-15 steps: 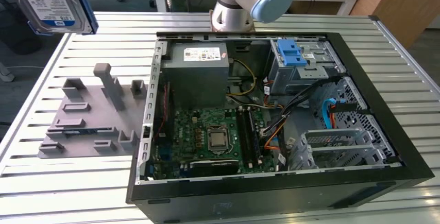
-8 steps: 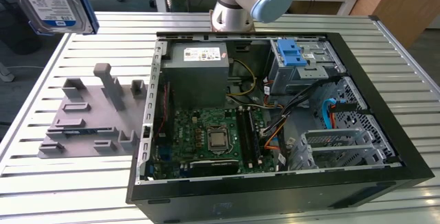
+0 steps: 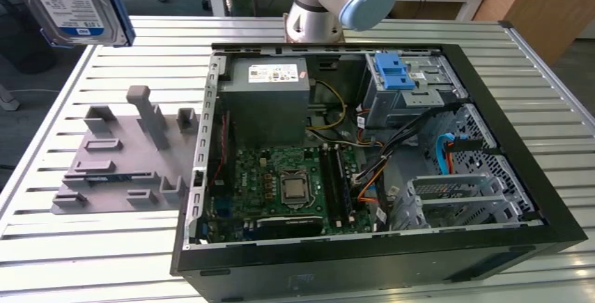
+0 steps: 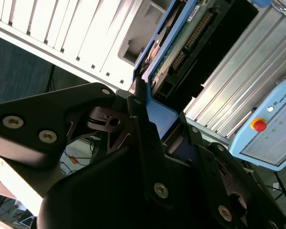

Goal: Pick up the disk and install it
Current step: 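Pick up the disk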

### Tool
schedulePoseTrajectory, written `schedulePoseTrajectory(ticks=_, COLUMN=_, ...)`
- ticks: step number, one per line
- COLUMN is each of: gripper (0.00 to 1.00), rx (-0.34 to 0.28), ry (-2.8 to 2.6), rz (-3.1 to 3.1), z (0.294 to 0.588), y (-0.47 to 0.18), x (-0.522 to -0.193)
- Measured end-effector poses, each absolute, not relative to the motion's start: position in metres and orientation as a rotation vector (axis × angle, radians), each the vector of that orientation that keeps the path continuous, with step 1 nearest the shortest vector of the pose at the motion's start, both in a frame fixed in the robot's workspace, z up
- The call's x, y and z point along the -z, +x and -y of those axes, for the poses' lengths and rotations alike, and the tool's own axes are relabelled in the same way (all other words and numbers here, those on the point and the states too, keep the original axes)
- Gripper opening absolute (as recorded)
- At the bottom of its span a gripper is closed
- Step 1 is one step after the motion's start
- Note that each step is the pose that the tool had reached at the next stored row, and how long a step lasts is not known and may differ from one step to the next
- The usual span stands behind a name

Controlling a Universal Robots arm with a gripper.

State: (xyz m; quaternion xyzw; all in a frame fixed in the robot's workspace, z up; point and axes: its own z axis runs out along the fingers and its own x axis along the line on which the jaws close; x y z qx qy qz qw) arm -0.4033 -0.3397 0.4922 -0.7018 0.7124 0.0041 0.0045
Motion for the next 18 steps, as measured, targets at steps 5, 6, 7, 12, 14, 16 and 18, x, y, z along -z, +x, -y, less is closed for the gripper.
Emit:
schedulePoseTrajectory(ticks=5, gripper=0.36, rx=-0.013, ry=-2.198, rz=-2.232, z=0.3397, y=-0.4020, x=-0.4922)
schedulePoseTrajectory(ticks=6, gripper=0.36, rx=-0.013, ry=-2.198, rz=-2.232, z=0.3397, y=-0.4017, x=-0.4922)
schedulePoseTrajectory(ticks=7, gripper=0.36, rx=-0.013, ry=-2.199, rz=-2.232, z=0.3397, y=-0.4014, x=-0.4922)
schedulePoseTrajectory(ticks=12, gripper=0.36, rx=-0.013, ry=-2.199, rz=-2.232, z=0.3397, y=-0.4000, x=-0.4922)
schedulePoseTrajectory(ticks=14, gripper=0.36, rx=-0.013, ry=-2.198, rz=-2.232, z=0.3397, y=-0.3995, x=-0.4921)
schedulePoseTrajectory(ticks=16, gripper=0.36, rx=-0.013, ry=-2.199, rz=-2.232, z=0.3397, y=-0.3989, x=-0.4922)
schedulePoseTrajectory(ticks=18, gripper=0.36, rx=-0.013, ry=-2.198, rz=-2.232, z=0.3397, y=-0.3983, x=-0.4921)
